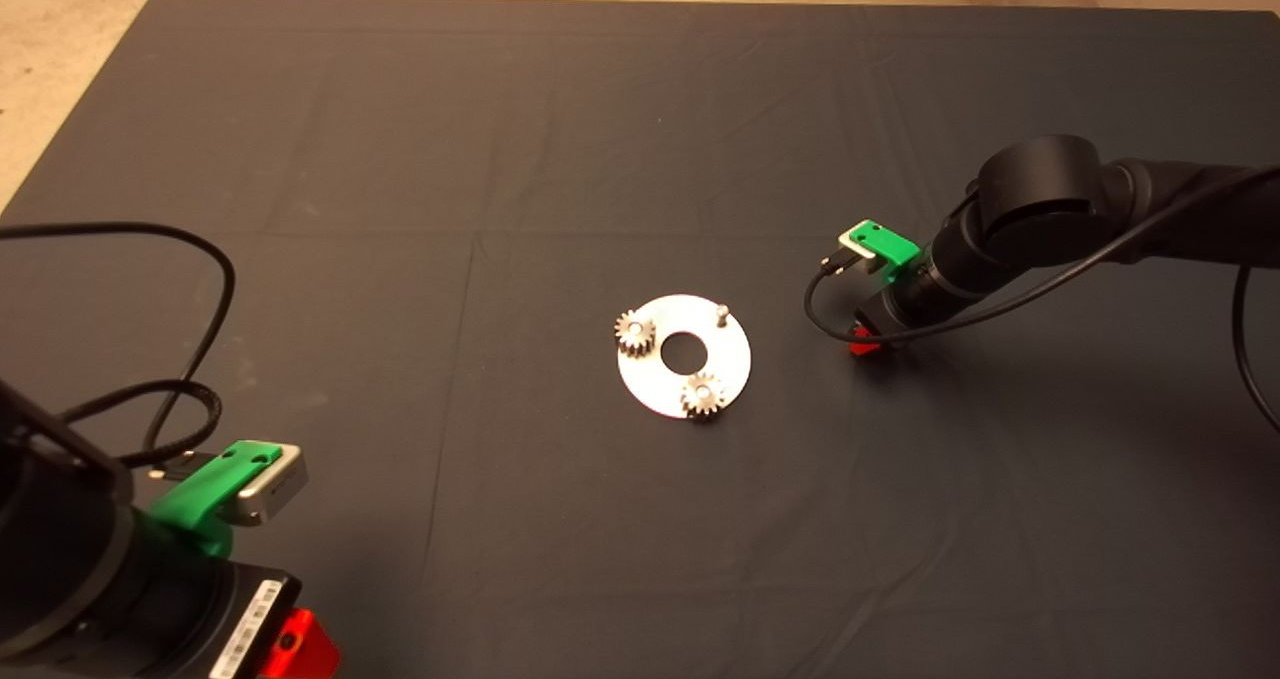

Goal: Install three planetary gears onto the carrier pins

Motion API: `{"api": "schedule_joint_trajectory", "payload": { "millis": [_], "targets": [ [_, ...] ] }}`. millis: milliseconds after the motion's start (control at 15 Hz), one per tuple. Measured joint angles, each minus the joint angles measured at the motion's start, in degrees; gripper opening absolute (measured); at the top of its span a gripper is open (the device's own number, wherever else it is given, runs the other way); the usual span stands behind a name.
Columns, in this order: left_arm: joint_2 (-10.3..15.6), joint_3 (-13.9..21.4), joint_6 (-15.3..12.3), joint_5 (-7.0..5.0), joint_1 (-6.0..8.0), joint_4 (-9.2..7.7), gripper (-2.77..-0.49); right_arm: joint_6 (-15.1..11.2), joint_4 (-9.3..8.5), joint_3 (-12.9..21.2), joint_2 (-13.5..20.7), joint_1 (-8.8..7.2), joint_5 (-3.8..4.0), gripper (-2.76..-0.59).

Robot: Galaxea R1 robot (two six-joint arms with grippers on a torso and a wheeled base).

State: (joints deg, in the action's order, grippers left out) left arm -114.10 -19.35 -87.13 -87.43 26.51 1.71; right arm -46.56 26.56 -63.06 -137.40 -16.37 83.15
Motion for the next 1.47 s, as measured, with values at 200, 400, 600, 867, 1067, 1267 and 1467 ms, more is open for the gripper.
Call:
{"api": "schedule_joint_trajectory", "payload": {
  "millis": [200, 400, 600, 867, 1067, 1267, 1467],
  "targets": [
    [0.0, 0.0, 0.0, 0.0, -0.02, 0.0, -0.8, 0.0, 0.0, 0.0, 0.1, 0.0, -0.16, -1.82],
    [0.0, 0.0, 0.0, 0.0, -0.02, 0.0, -0.8, -0.2, -0.07, 0.0, 0.1, 0.01, -0.51, -1.97],
    [0.0, 0.0, 0.0, 0.0, -0.02, 0.0, -0.8, -0.2, -0.09, 0.0, 0.1, 0.01, -0.52, -1.99],
    [0.0, 0.0, 0.0, 0.0, -0.02, 0.0, -0.8, -0.2, -0.13, 0.0, 0.1, 0.03, -0.66, -2.13],
    [0.0, 0.0, 0.0, 0.02, -0.15, 0.0, -0.8, -0.2, -0.2, 0.0, 0.2, 0.04, -1.38, -2.2],
    [0.0, 0.0, 0.0, 0.02, -0.15, 0.0, -0.8, -0.5, -0.22, 0.0, 0.6, 0.04, -2.58, -2.2],
    [0.0, 0.0, 0.0, 0.0, -0.15, 0.0, -0.8, -0.5, -0.24, 0.0, 0.7, 0.04, -2.69, -2.2]
  ]
}}
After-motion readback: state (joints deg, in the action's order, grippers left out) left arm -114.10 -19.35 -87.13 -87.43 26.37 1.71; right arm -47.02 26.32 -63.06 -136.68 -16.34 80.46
